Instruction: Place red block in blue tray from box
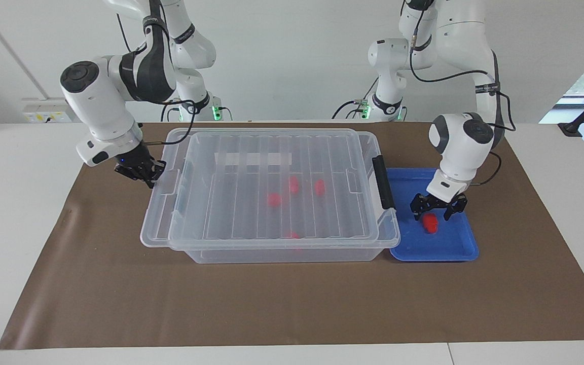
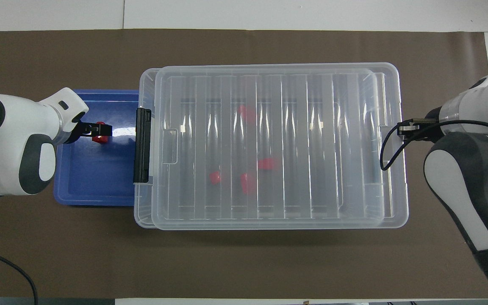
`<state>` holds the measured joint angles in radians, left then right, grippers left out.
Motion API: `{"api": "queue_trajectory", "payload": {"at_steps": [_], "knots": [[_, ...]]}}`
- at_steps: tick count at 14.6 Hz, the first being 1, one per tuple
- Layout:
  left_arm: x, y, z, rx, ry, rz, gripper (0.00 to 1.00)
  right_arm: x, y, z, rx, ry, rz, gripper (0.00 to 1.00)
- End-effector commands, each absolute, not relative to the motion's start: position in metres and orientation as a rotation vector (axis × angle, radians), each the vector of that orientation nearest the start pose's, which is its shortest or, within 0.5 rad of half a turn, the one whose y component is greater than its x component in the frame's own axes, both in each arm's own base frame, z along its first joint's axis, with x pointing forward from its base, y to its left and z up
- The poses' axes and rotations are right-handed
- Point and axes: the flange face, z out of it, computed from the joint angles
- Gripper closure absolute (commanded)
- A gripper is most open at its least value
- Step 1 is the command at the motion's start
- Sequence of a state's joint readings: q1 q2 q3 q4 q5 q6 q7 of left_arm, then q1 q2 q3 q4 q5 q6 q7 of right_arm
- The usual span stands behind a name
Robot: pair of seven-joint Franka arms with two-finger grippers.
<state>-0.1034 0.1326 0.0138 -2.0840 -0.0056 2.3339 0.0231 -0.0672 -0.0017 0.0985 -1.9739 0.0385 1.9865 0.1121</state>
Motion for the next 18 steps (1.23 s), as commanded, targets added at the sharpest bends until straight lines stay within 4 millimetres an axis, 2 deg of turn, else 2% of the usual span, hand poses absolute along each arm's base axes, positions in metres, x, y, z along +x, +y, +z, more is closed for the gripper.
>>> {"api": "queue_trajectory", "payload": {"at_steps": [1,5,8,9,12,14,15,16,17,18], "knots": [[0.577,-0.055,0.431,-3.127,0.199,-0.111,0.0,0.548,0.034,0.47,-3.107,0.205,-0.026,1.0],[0.578,-0.049,0.516,-3.135,0.186,-0.012,0.0,0.548,0.035,0.468,-3.107,0.215,-0.021,1.0],[0.575,-0.045,0.566,-3.137,0.178,0.024,0.0,0.549,0.033,0.472,-3.108,0.203,-0.014,1.0],[0.572,-0.043,0.578,-3.137,0.173,0.041,0.0,0.55,0.029,0.48,-3.109,0.211,0.009,1.0],[0.571,-0.016,0.591,-3.171,0.165,0.059,0.0,0.553,0.012,0.525,-3.106,0.252,0.068,1.0],[0.57,0.003,0.592,-3.175,0.163,0.06,0.0,0.55,0.003,0.568,-3.105,0.27,0.09,1.0],[0.567,0.002,0.596,-3.175,0.169,0.064,0.0,0.547,-0.001,0.589,-3.105,0.277,0.099,1.0],[0.559,0.001,0.609,-3.176,0.172,0.031,0.0,0.545,-0.005,0.605,-3.104,0.287,0.108,1.0],[0.55,-0.001,0.612,-3.176,0.179,0.028,0.0,0.541,-0.01,0.618,-3.103,0.299,0.118,1.0],[0.543,-0.003,0.611,-3.176,0.184,0.035,0.0,0.538,-0.012,0.624,-3.105,0.292,0.139,0.95]]}}
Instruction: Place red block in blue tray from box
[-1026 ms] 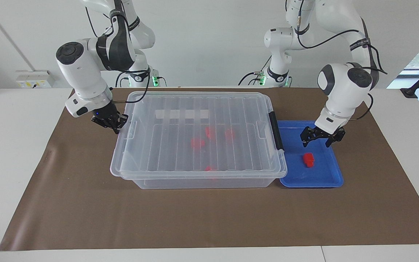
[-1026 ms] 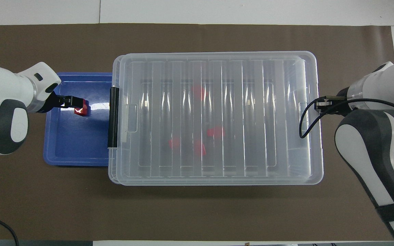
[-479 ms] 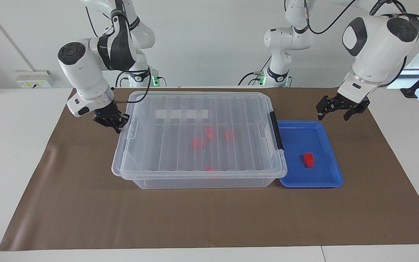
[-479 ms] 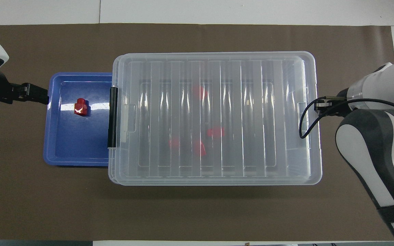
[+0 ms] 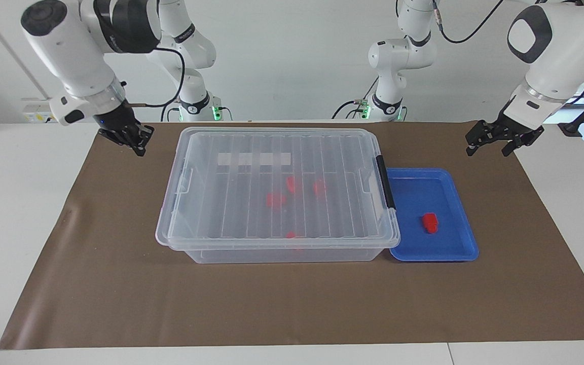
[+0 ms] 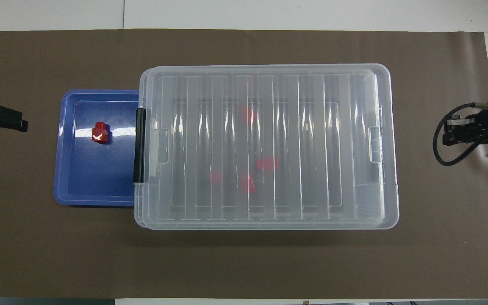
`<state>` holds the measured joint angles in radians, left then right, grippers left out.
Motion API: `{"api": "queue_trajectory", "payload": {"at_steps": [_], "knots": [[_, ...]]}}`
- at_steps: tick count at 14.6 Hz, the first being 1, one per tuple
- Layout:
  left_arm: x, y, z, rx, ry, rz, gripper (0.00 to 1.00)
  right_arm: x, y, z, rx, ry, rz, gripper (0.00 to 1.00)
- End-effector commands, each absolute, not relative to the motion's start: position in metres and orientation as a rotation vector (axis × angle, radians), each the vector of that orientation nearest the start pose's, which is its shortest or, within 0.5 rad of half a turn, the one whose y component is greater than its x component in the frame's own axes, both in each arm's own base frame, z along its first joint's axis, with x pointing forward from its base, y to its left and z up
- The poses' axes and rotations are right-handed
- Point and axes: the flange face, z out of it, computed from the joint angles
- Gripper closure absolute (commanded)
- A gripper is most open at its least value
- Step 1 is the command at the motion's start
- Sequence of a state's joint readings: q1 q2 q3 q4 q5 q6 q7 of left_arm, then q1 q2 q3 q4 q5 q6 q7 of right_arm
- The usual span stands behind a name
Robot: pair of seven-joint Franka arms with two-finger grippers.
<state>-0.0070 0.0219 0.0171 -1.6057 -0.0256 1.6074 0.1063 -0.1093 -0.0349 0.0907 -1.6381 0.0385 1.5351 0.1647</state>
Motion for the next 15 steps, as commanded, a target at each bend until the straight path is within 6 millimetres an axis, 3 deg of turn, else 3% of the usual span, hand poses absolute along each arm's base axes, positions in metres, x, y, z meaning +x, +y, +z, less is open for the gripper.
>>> {"api": "queue_trajectory", "payload": {"at_steps": [1,2,3,7,15], "knots": [[0.539,-0.005,0.613,-3.176,0.184,0.031,0.0,0.536,-0.015,0.622,-3.106,0.258,0.152,0.75],[0.537,-0.007,0.612,-3.176,0.189,0.038,0.0,0.534,-0.026,0.62,-3.105,0.237,0.163,0.22],[0.535,-0.009,0.615,-3.175,0.191,0.031,0.0,0.535,-0.035,0.621,-3.104,0.217,0.146,0.0],[0.533,-0.011,0.617,-3.175,0.192,0.031,0.0,0.54,-0.044,0.618,-3.104,0.212,0.078,0.0],[0.526,-0.016,0.615,-3.175,0.204,0.119,0.0,0.541,-0.039,0.619,-3.108,0.183,0.064,0.0]]}}
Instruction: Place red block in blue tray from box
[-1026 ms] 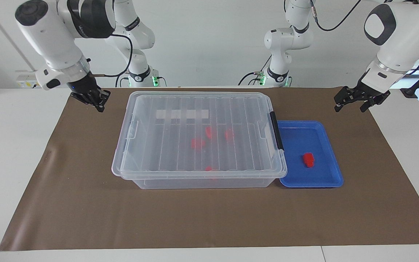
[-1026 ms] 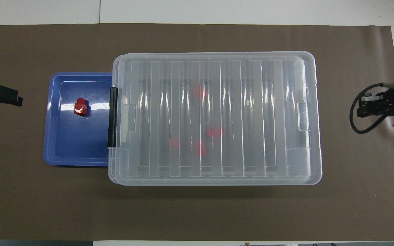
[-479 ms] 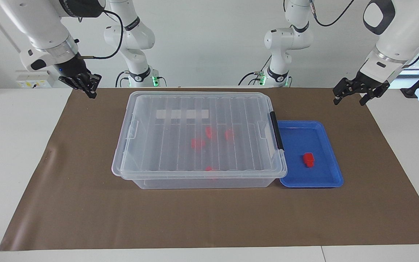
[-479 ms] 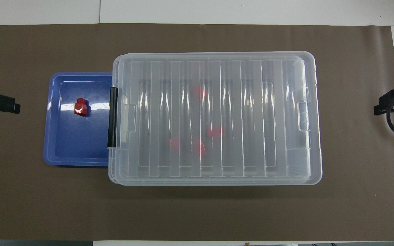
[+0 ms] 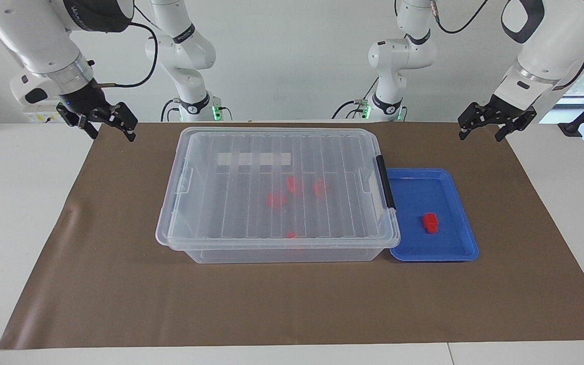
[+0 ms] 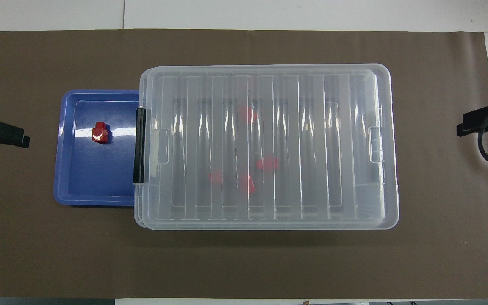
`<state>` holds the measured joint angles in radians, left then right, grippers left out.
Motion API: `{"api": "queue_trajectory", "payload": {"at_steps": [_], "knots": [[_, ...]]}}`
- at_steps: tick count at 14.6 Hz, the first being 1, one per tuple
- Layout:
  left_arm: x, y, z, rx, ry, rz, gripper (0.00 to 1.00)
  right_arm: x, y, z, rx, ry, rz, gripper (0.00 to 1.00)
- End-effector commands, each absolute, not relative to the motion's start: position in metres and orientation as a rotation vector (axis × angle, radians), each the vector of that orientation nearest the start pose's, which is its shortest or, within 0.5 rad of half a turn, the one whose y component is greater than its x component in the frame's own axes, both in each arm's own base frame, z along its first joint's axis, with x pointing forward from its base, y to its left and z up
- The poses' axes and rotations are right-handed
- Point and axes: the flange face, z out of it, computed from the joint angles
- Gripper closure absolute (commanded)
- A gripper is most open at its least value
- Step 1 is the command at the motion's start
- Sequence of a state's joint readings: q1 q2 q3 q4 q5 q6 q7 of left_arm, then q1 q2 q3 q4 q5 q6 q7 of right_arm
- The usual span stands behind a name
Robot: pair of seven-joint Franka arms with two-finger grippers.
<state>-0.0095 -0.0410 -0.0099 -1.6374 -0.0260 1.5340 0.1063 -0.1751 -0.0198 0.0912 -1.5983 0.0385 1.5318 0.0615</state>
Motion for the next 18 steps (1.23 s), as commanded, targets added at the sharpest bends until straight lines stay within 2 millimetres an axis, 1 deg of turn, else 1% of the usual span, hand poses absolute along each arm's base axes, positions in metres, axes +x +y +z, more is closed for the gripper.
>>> {"api": "queue_trajectory", "payload": {"at_steps": [1,6,8,10,11,14,18], "knots": [[0.526,-0.016,0.617,-3.179,0.204,0.117,0.0,0.541,-0.038,0.619,-3.11,0.179,0.064,0.0],[0.528,-0.017,0.615,-3.183,0.204,0.1,0.0,0.541,-0.038,0.619,-3.11,0.176,0.064,0.0],[0.53,-0.018,0.616,-3.184,0.193,0.071,0.0,0.541,-0.037,0.619,-3.114,0.103,0.063,0.0],[0.531,-0.022,0.615,-3.184,0.19,0.064,0.0,0.541,-0.036,0.619,-3.114,0.093,0.063,0.0],[0.533,-0.022,0.617,-3.183,0.194,0.025,0.0,0.541,-0.038,0.62,-3.114,0.088,0.06,0.0],[0.535,-0.027,0.615,-3.181,0.208,0.013,0.0,0.542,-0.037,0.62,-3.152,-0.031,0.055,0.0],[0.534,-0.027,0.613,-3.173,0.205,0.016,0.0,0.542,-0.036,0.62,-3.151,-0.036,0.057,0.0]]}}
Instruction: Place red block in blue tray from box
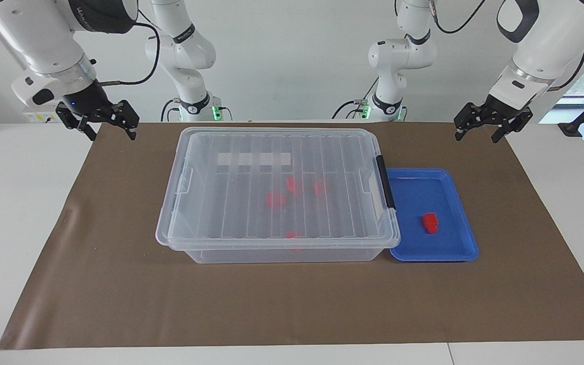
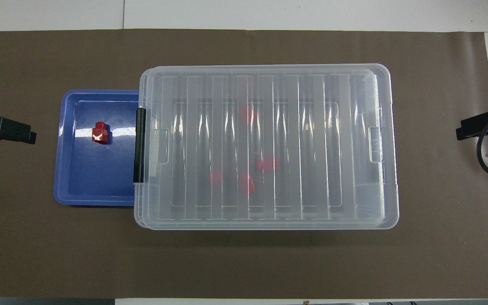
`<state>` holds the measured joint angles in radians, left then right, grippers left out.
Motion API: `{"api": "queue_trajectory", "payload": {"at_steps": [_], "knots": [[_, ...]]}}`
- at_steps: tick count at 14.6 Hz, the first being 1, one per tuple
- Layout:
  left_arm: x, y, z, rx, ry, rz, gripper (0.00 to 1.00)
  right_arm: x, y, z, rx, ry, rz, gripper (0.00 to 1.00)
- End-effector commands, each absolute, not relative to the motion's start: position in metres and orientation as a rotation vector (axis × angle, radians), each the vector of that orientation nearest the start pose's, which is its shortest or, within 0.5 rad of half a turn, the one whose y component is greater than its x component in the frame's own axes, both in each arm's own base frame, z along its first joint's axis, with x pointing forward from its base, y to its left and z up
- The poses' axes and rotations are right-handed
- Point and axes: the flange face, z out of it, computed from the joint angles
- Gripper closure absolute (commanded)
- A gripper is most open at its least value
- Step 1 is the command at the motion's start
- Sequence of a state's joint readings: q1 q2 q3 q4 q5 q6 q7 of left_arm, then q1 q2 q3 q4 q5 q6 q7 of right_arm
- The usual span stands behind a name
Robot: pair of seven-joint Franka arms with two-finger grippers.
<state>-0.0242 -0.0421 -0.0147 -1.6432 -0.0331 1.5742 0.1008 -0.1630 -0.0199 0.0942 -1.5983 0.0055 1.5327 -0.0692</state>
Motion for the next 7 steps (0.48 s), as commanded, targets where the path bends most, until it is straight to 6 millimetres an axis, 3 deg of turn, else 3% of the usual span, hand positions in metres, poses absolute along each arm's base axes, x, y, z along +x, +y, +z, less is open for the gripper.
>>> {"api": "queue_trajectory", "payload": {"at_steps": [1,7], "knots": [[0.533,-0.027,0.6129,-3.173,0.207,0.013,0.0,0.542,-0.0362,0.6199,-3.151,-0.036,0.057,0.0],[0.5322,-0.0268,0.6117,-3.171,0.207,0.025,0.0,0.5421,-0.0362,0.62,-3.152,-0.036,0.055,0.0]]}}
